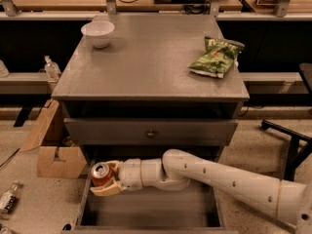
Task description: Place coke can into middle drawer
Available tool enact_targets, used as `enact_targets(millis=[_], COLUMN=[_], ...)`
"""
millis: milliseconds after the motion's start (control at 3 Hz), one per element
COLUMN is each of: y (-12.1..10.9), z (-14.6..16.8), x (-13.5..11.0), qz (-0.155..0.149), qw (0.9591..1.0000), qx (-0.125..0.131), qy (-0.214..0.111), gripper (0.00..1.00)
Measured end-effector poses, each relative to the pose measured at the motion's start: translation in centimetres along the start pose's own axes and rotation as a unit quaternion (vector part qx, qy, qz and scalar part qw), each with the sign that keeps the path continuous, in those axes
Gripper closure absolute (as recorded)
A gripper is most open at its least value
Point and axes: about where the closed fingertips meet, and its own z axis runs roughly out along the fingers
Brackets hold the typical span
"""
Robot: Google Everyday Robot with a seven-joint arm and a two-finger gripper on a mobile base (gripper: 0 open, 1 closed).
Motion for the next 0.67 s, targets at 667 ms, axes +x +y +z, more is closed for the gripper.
enact_targets(millis=[667], y=[-1.5], z=[5.1], x=[10.7], qz=[0.031], qw=[0.9990], qx=[-0.010], qy=[-0.029], gripper=[1.00])
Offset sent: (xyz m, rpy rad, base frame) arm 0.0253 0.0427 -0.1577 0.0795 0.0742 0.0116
